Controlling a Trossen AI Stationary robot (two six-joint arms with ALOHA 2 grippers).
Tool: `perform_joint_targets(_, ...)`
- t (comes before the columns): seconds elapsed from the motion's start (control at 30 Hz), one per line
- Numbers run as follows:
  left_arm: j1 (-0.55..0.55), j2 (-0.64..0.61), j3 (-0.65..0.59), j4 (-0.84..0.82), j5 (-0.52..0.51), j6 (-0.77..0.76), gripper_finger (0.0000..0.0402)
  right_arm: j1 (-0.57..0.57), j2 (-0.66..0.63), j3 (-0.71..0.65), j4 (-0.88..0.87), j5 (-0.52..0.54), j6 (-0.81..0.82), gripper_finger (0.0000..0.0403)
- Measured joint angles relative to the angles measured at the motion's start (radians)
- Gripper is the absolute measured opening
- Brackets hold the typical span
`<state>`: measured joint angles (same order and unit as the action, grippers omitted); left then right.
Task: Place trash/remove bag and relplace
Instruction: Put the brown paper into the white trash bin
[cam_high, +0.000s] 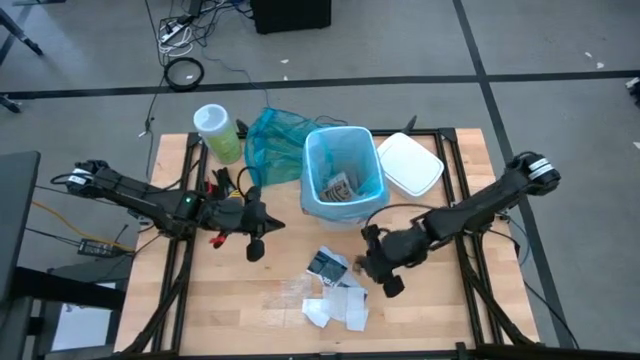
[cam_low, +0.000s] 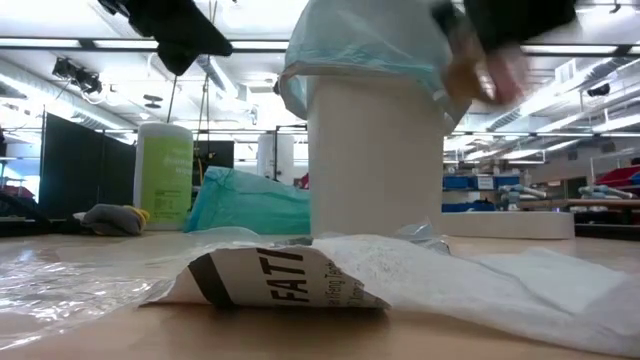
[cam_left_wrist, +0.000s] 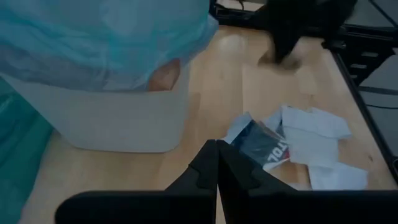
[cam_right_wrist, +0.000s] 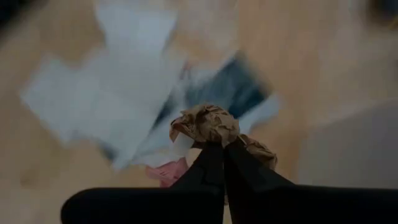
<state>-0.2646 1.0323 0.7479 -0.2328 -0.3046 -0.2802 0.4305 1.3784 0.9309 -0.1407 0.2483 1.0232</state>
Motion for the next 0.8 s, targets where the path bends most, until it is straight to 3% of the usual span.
perform_joint_targets(0.23,0.003,-0.002,0.000,0.003,-0.003,0.012,0.0010,-0.022,-0.147,0.209,0.005,0.095,-0.259,0.0000)
perform_joint_targets(0.43,0.003,-0.003,0.000,0.004,-0.062,0.015,0.0010,-0.085,-0.196,0.406,0.005,0.380,-0.649,0.0000)
perform_joint_targets(0.53,0.003,-0.003,0.000,0.006,-0.098,0.014,0.0010,-0.146,-0.199,0.463,0.005,0.465,-0.837,0.0000)
perform_joint_targets(0.67,0.003,-0.003,0.000,0.056,-0.113,0.016,0.0010,-0.261,-0.196,0.475,-0.020,0.458,-0.909,0.0000)
perform_joint_targets(0.8,0.003,-0.003,0.000,0.085,-0.113,0.016,0.0010,-0.364,-0.185,0.475,-0.140,0.349,-0.855,0.0000)
